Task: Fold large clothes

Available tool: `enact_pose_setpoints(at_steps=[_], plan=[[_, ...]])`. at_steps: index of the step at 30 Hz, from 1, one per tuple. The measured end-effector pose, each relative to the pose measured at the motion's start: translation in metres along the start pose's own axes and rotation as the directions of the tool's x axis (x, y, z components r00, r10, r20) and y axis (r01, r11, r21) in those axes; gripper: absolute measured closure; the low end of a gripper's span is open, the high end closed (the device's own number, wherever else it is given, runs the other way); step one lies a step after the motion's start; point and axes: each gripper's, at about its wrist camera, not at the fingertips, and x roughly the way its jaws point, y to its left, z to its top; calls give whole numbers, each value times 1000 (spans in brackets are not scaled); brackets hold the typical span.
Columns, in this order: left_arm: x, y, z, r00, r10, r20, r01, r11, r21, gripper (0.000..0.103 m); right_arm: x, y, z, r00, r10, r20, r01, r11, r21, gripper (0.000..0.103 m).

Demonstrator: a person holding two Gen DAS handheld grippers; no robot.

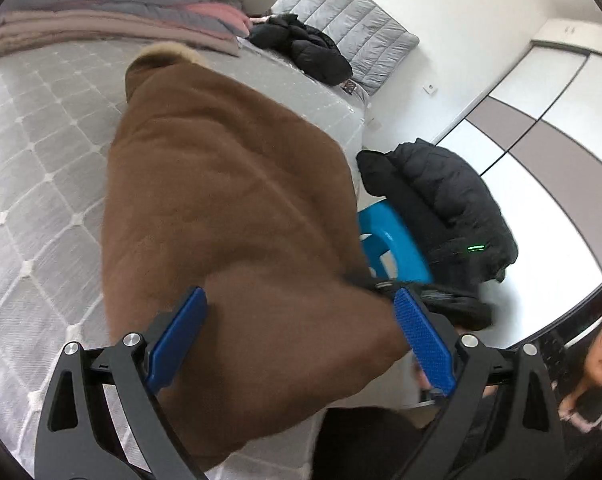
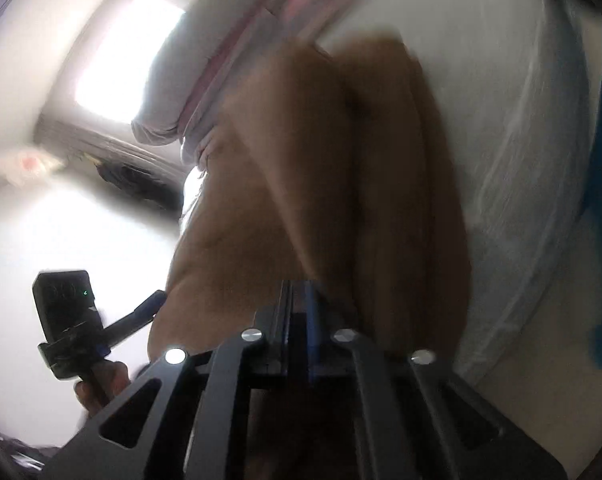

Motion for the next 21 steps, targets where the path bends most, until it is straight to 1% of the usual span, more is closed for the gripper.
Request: enact_pose_setpoints(at_steps=[1,2,3,4,5,6,7,8,9,10,11,12,13,14,15,16,18,20,21], plan=[[-4,3,0,1000,-1,7,1,1000,-7,12,-15,17,-6,999,42,32,-41,998,-42,74],[-8,5,-1,1000,-15,18,16,999,-27,12,-22,28,-12,995,89,44,-86,994,-68,56],[-11,8,-1,999,-33,29,34,998,-50,12,-29,38,-20,990,139,38,-134,986,-103,49],[-14,12,-2,998,-52,34,54,996,-77,12,-29,43,-26,993,116,16,-114,987,-117,45],[-14,13,-4,998,-57,30,59,995,-79,12,-17,41,-35,999,-16,-42,10,990,-138,48],[-12,11,-6,998,-59,20,60,996,-62,12,-5,36,-41,990,-116,-85,101,981,-167,53],[-10,8,-8,998,-57,9,58,997,-43,12,1,31,-45,981,-166,-96,146,971,-189,62],[-8,2,-10,999,-37,-6,37,999,-3,12,3,27,-48,975,-205,-89,184,963,-195,65],[-9,-2,-11,1000,-15,-7,15,1000,12,12,1,28,-49,974,-210,-85,192,964,-185,65],[-15,-8,-12,1000,-8,-9,8,1000,8,12,-5,34,-49,969,-237,-74,220,957,-189,65],[-20,-10,-14,999,-32,-9,32,999,3,12,-3,44,-49,961,-269,-67,250,945,-209,65],[-26,-13,-16,999,-35,-3,35,999,12,12,0,52,-51,947,-314,-62,291,925,-244,65],[-31,-16,-19,1000,0,9,0,999,37,12,8,57,-51,937,-346,-58,319,909,-268,65],[-36,-19,-21,999,45,26,-47,997,69,12,14,58,-45,933,-355,-55,328,905,-270,64],[-43,-20,-24,995,93,43,-97,990,99,12,13,59,-43,935,-350,-53,326,910,-257,63],[-48,-20,-26,991,121,55,-126,986,109,12,13,64,-41,937,-346,-44,326,914,-242,63],[-60,-19,-29,975,202,97,-214,967,138,12,-2,71,-42,946,-323,15,319,926,-203,54],[-65,-21,-31,957,264,122,-283,942,178,12,-17,86,-46,950,-294,102,309,927,-211,35],[-66,-21,-32,945,298,133,-319,928,191,12,-26,96,-48,950,-281,137,306,926,-222,33]])
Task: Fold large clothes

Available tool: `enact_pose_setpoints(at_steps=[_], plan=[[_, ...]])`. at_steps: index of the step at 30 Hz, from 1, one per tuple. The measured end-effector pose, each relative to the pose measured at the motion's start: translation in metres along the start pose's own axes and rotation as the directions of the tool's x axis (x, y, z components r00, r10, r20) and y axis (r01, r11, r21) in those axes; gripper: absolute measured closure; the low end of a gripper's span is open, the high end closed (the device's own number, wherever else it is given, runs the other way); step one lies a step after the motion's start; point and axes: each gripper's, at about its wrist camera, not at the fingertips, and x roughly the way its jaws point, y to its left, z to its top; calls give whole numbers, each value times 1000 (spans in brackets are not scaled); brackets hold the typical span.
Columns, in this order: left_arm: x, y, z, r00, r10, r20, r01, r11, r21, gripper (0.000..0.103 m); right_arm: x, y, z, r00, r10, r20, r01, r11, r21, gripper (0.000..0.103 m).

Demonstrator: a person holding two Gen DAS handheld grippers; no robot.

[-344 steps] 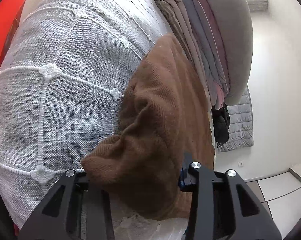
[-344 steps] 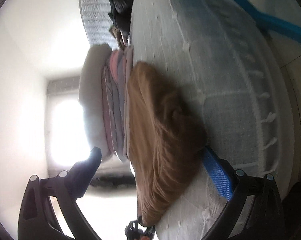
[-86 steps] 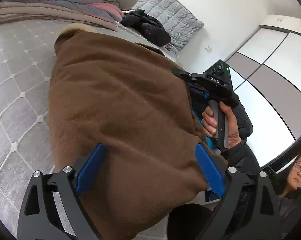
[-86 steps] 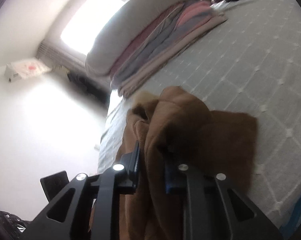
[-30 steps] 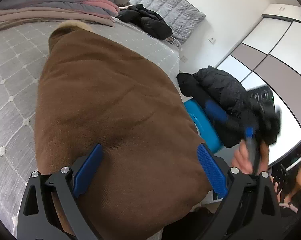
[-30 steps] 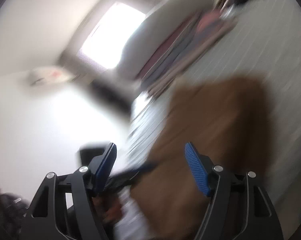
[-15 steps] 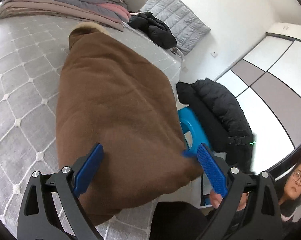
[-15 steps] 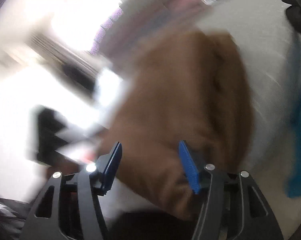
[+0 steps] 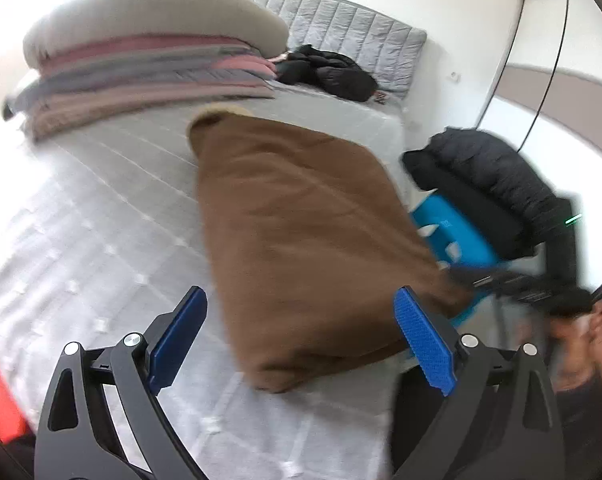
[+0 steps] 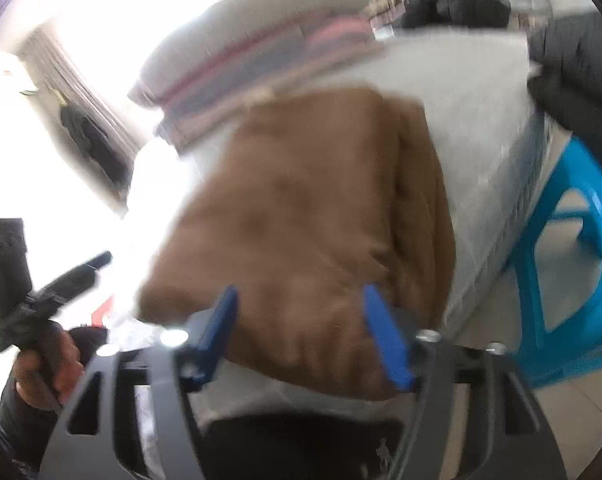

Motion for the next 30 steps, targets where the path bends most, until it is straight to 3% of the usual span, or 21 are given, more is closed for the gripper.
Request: enact_pose_setpoints(at_steps=[4,7,10,13,16,18,20,23,26,30], plan=[[-4,6,0,998,60,-6,-60,998,4,12,-14,29,6,991,-35,132,40,998,-39,14],[-2,10,2,995,95,-12,-95,995,-10,12,2,36,22,988,-77,137,83,996,-41,12],[2,16,3,994,104,-22,-105,994,-29,12,13,23,37,974,-183,133,184,983,0,12],[11,28,8,995,91,-44,-93,994,-53,12,40,-8,48,951,-308,41,308,951,17,12],[23,48,17,996,-17,-87,5,990,-137,12,64,-44,51,937,-338,-85,343,937,58,12],[40,67,24,982,-124,-140,90,970,-228,12,76,-69,47,944,-287,-161,308,944,122,12],[57,86,27,964,-208,-166,148,937,-316,12,82,-90,40,967,-166,-194,209,952,226,12],[80,107,29,946,-273,-177,181,894,-411,12,92,-117,33,977,-21,-213,96,932,350,8],[102,111,28,918,-353,-181,236,854,-464,12,102,-130,26,970,89,-228,19,902,432,7],[128,101,21,883,-413,-223,264,830,-492,12,114,-137,19,940,238,-245,-81,852,517,7]])
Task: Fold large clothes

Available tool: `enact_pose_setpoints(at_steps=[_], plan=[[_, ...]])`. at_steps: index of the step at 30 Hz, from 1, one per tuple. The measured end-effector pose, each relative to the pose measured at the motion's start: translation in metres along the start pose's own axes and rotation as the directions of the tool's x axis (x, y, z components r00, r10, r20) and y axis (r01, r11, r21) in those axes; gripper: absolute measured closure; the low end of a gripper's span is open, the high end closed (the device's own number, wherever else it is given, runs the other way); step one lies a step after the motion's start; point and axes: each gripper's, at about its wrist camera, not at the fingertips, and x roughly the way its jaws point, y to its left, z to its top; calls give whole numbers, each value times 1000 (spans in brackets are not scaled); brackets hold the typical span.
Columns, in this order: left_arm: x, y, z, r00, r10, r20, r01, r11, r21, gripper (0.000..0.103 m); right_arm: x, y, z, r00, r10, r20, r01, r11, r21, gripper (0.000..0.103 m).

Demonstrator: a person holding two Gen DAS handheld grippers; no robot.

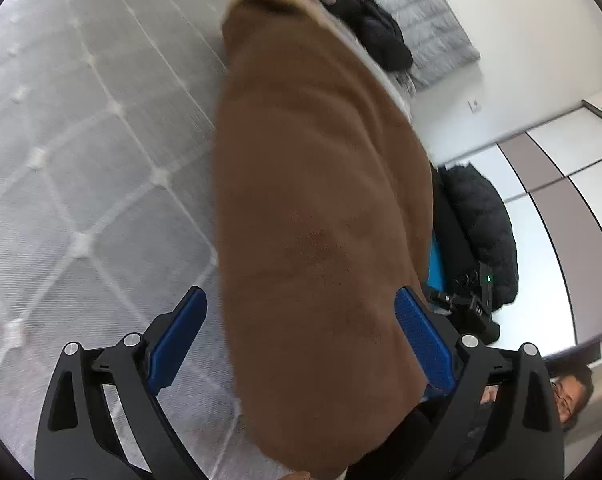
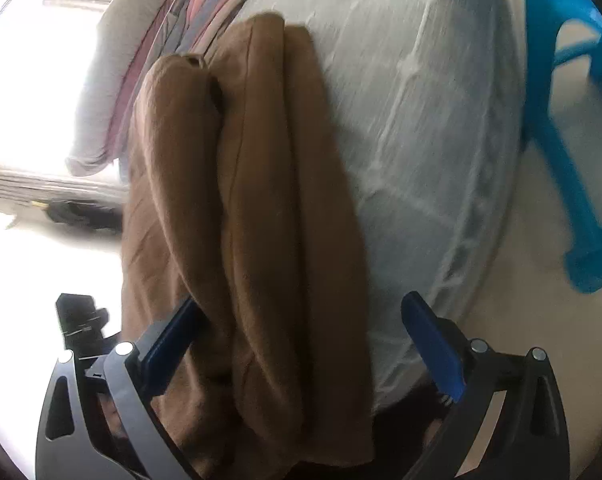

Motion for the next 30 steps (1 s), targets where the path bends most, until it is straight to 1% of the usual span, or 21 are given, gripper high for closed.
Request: enact_pose_setpoints(at_steps=[2,4,7,9,10,11,12,13,14,15,16,17,19,21,22,24,26,27,28,29,30], plan=[[16,-1,-2,999,-11,-40,11,1000,-14,12,5,1,1,997,50,-53,-50,999,8,7],[24,-4,-3,999,8,-44,-8,1000,-18,12,12,4,0,988,120,-100,-121,993,-3,7],[30,-6,-1,998,5,-62,-7,999,-31,12,12,13,1,978,177,-112,-181,983,-30,8],[40,-4,0,995,21,-94,-21,1000,1,12,11,19,-1,978,180,-104,-186,981,-54,13],[43,-2,0,995,10,-101,-10,1000,-7,13,10,22,-2,980,171,-101,-178,982,-66,22],[44,0,0,995,-9,-103,8,1000,-18,20,9,24,-3,984,150,-94,-158,984,-81,44],[45,-1,0,995,-6,-103,5,1000,-14,23,7,26,-6,986,145,-86,-152,985,-82,48],[44,-6,-1,995,15,-98,-15,1000,3,29,6,28,-7,984,162,-76,-168,982,-81,53],[42,-11,-2,995,30,-95,-28,999,17,37,4,32,-10,984,163,-71,-169,982,-83,56],[39,-17,-2,995,46,-91,-43,998,38,42,3,37,-11,985,159,-65,-165,982,-90,57],[33,-26,0,994,67,-84,-62,996,68,50,1,44,-13,985,160,-57,-165,981,-99,58],[27,-35,2,994,83,-73,-76,993,94,54,-3,58,-15,983,178,-47,-183,976,-122,58],[12,-49,7,993,112,-33,-107,985,136,56,-6,78,-19,979,200,-44,-205,965,-162,58],[-8,-55,12,992,125,5,-124,981,148,56,-3,108,-27,973,221,-61,-229,951,-209,58],[-25,-56,13,991,135,28,-137,979,152,56,3,120,-34,969,233,-78,-245,943,-225,58],[-51,-54,11,986,159,47,-164,973,160,57,16,134,-43,963,241,-122,-265,931,-249,58],[-69,-44,-1,981,187,47,-192,968,160,56,39,147,-60,952,237,-191,-281,927,-249,54],[-73,-36,-10,978,206,30,-208,964,163,56,53,149,-70,949,212,-234,-269,931,-246,51],[-73,-23,-15,976,219,1,-216,963,163,55,63,149,-74,946,184,-268,-252,936,-246,41],[-71,-9,-23,974,224,-35,-217,965,150,52,80,147,-83,941,123,-315,-206,947,-245,31],[-65,11,-33,973,219,-68,-211,970,118,50,89,146,-88,946,10,-324,-103,957,-271,31]])
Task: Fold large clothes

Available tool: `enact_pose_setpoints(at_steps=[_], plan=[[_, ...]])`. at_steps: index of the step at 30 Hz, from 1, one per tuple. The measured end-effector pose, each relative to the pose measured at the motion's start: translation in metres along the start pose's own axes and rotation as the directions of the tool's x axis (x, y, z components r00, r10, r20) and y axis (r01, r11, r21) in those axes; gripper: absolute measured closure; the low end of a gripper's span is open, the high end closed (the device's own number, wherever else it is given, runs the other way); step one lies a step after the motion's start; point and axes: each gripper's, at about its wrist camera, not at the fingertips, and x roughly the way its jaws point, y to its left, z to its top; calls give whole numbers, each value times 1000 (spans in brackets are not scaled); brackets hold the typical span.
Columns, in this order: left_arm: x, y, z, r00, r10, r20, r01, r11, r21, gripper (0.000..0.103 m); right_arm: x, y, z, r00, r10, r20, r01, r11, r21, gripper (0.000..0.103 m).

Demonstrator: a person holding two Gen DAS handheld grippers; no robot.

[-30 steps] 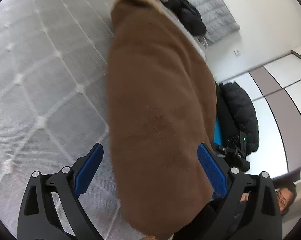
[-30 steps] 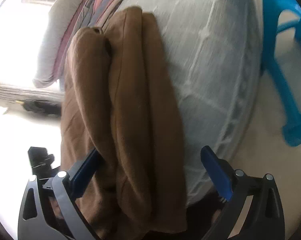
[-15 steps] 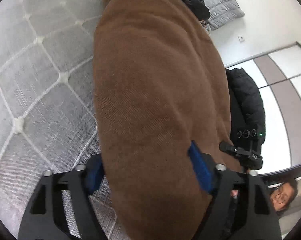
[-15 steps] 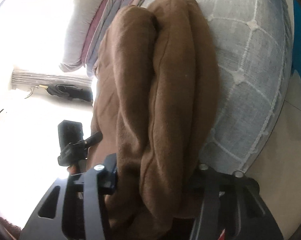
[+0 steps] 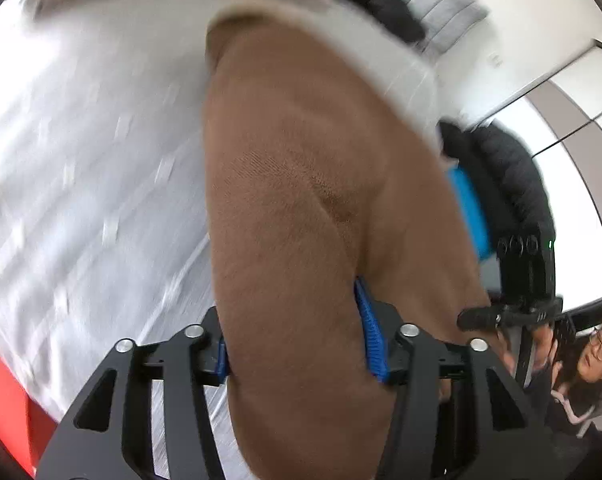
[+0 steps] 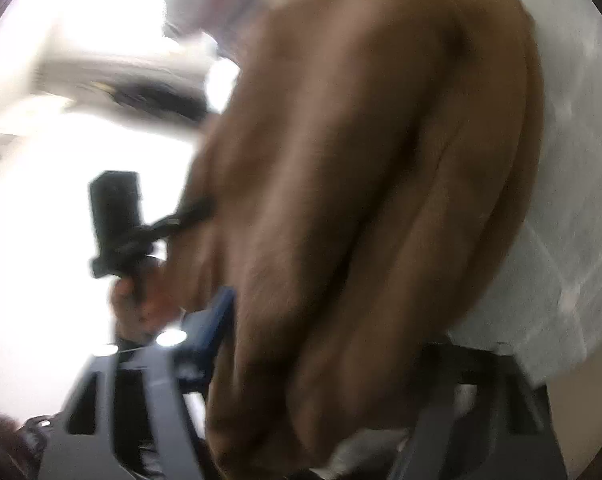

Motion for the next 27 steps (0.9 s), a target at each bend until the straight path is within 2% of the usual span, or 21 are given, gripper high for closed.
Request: enact_pose_setpoints(at_steps=[1,3,4,7,8,10,12,15,18,19,20,21,23,24,25,26,27], plan=[[1,14,-5,1000,-13,5,13,1000,-20,46,-1,1,-1,1000,-25,8,25,1000,-6,31],[-4,28,-6,997,-79,27,80,995,-65,46,-9,-5,-1,999,20,34,-21,999,39,30],[-7,30,-2,994,-105,32,107,991,-76,46,-13,-10,1,999,18,49,-21,997,68,29],[-19,23,12,994,-65,92,68,997,-23,46,-19,-22,0,997,-8,72,0,994,109,29],[-30,24,18,987,-66,146,69,997,-17,46,-22,-22,-1,996,-15,83,7,994,105,29],[-54,38,23,968,-115,223,128,991,-43,46,-30,-18,-8,995,-30,100,20,995,95,29],[-60,47,33,960,-112,256,131,990,-59,45,-40,-23,-7,993,-35,116,23,995,96,29],[-39,61,46,973,-126,196,146,985,-89,43,-47,-31,-13,989,-38,141,20,992,124,29],[-12,81,46,982,-159,103,171,977,-124,43,-60,-36,-2,962,-182,202,150,975,165,22],[2,81,47,983,-171,70,180,974,-137,42,-63,-39,-2,961,-170,217,133,976,173,19],[6,83,49,981,-182,61,189,971,-143,37,-65,-45,3,965,-114,235,69,980,189,13],[12,86,53,979,-194,55,200,968,-151,34,-62,-49,8,966,-105,235,58,978,198,10],[21,89,56,968,-248,47,253,951,-179,31,-47,-62,23,972,-122,202,74,970,230,9],[26,91,58,955,-290,54,295,935,-199,31,-46,-72,28,977,-95,190,45,967,251,9],[31,90,58,951,-305,52,309,928,-206,29,-32,-83,35,984,19,178,-71,954,292,9],[36,86,57,951,-305,49,308,929,-205,24,-28,-90,37,975,123,183,-176,934,311,9],[40,82,56,952,-304,43,306,931,-198,21,-17,-96,40,942,266,204,-322,888,329,9]])
